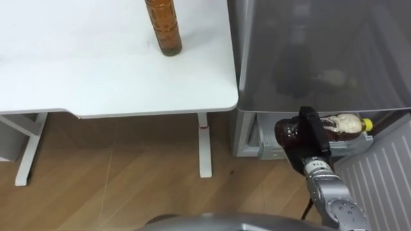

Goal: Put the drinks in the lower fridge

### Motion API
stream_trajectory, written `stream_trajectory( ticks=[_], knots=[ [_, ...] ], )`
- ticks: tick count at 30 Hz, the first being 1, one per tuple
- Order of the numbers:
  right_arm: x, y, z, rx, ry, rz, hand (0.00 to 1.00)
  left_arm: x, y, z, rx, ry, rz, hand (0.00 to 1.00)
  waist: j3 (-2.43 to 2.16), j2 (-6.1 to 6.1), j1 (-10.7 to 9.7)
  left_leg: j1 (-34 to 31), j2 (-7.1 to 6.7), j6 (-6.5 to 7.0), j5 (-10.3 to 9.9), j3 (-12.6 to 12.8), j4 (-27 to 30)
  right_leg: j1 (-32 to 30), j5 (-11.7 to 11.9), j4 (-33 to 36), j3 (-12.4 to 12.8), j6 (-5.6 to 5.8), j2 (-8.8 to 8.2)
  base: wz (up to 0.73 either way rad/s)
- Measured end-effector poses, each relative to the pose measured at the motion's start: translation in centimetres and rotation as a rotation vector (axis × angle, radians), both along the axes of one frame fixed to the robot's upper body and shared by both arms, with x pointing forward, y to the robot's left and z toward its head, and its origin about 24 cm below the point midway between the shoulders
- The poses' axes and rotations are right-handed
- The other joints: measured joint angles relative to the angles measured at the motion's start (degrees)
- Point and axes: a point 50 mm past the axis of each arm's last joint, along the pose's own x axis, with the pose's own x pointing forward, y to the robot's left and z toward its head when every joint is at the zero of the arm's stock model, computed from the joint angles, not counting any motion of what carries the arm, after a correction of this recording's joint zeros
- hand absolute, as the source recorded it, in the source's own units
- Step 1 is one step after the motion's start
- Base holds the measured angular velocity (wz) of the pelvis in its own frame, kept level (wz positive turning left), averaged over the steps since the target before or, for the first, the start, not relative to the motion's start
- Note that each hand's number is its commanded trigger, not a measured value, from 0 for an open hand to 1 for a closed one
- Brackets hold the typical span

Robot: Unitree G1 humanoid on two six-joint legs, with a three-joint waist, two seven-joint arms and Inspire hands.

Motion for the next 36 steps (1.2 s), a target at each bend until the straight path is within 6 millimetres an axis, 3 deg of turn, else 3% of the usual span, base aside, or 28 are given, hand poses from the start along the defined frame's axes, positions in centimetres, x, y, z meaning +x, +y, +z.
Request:
stream_trajectory(
  ticks=[5, 12, 17, 23, 30, 36],
  knots=[
    [2.0, -0.2, -0.5, 0.012, 0.041, -0.038, 1.00, 2.3, 0.1, 0.0, 0.008, -0.045, -0.049, 0.00, 0.28, -0.17, -0.9, -6.3, 0.07, -0.01, 0.0, -1.9, 3.4, -4.9, -0.4, 3.4, -1.7, -0.40, -0.05, 0.21],
    [5.7, -1.0, -0.7, 0.052, 0.086, -0.128, 1.00, 6.6, 0.3, 0.4, 0.025, -0.139, -0.111, 0.00, 1.21, -0.99, -0.6, -16.0, 0.08, 0.10, 0.1, -2.2, 8.8, -15.8, -1.9, 11.8, -2.2, -1.06, -1.08, 0.05],
    [6.6, -1.9, -0.4, 0.077, 0.095, -0.202, 1.00, 8.3, 0.3, 0.7, 0.026, -0.180, -0.128, 0.00, 1.49, -0.87, -0.3, -23.5, -0.53, 0.40, 0.2, -2.0, 13.1, -24.4, -3.6, 18.3, -1.9, -1.18, -2.63, 0.01],
    [7.0, -2.8, -0.1, 0.071, 0.093, -0.231, 1.00, 11.1, 0.2, 1.3, 0.036, -0.261, -0.145, 0.00, 1.94, -0.86, 0.6, -31.9, -1.39, 0.65, 0.2, -1.2, 17.3, -34.9, -5.5, 26.6, 0.4, -1.41, -3.93, -0.01],
    [10.2, -5.2, 3.1, 0.024, -0.009, -0.251, 1.00, 13.5, 0.2, 2.0, 0.046, -0.338, -0.149, 0.00, 2.30, -1.13, 0.7, -41.2, -1.71, 0.69, 0.2, -0.3, 22.5, -45.3, -6.7, 34.0, 1.0, -2.23, -5.34, 0.01],
    [13.2, -7.0, 6.9, -0.021, -0.104, -0.237, 1.00, 13.9, 0.8, 2.3, 0.076, -0.352, -0.182, 0.00, 2.44, -1.55, 0.8, -46.3, -1.51, 0.66, 0.2, -0.3, 24.6, -50.3, -6.5, 35.9, 0.9, -2.70, -5.53, 0.01]
  ],
)
